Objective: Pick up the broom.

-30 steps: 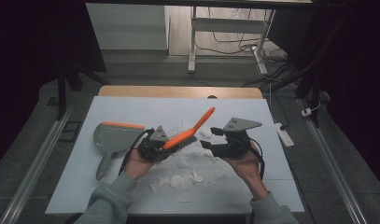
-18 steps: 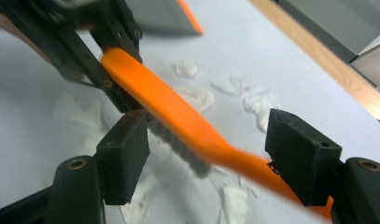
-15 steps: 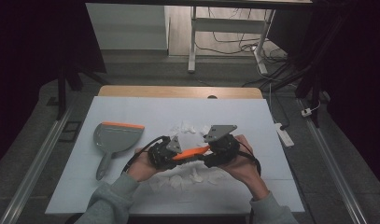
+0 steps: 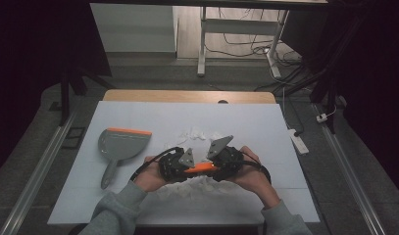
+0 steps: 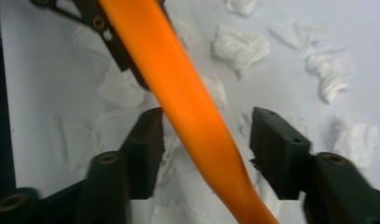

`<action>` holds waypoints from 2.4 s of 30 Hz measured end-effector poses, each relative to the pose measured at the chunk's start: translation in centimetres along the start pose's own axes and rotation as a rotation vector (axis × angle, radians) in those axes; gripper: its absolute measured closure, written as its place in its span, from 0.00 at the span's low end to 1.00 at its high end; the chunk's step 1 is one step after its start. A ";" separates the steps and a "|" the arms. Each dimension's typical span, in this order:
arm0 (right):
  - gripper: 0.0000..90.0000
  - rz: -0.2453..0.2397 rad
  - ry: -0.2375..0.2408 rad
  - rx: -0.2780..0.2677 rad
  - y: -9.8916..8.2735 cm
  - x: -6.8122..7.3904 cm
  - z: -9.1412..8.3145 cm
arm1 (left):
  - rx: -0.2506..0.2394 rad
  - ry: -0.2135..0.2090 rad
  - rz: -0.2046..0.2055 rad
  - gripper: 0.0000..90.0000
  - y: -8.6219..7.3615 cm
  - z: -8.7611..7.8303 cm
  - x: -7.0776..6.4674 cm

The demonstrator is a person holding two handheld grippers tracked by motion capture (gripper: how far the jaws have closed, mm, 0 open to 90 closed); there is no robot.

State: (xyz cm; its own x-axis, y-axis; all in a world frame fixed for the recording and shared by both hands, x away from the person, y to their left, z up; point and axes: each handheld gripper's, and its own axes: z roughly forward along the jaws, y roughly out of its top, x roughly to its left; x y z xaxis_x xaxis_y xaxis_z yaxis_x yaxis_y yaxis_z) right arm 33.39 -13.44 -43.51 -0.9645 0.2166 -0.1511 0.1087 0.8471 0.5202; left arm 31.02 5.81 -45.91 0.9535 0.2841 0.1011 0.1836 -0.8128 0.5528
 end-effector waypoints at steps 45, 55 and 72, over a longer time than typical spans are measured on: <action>0.75 0.137 -0.033 -0.139 -2.0 -1.5 -1.1 | -0.271 0.277 -0.278 0.38 -6.1 -6.1 0.6; 0.75 0.243 -0.095 -0.188 -3.1 -2.8 -1.9 | -0.225 0.401 -0.437 0.38 -12.7 -8.1 -0.7; 0.75 0.359 -0.214 -0.178 -5.8 -5.1 -2.4 | -0.215 0.416 -0.591 0.36 -18.4 -8.2 -1.2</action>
State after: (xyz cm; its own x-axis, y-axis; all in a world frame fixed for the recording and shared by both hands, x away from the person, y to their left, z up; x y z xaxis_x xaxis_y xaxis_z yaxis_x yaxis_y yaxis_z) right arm 37.10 -20.65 -43.70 -0.7999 0.5926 -0.0949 0.3664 0.6075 0.7047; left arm 24.52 24.61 -49.46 0.5337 0.8455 0.0180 0.5450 -0.3601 0.7572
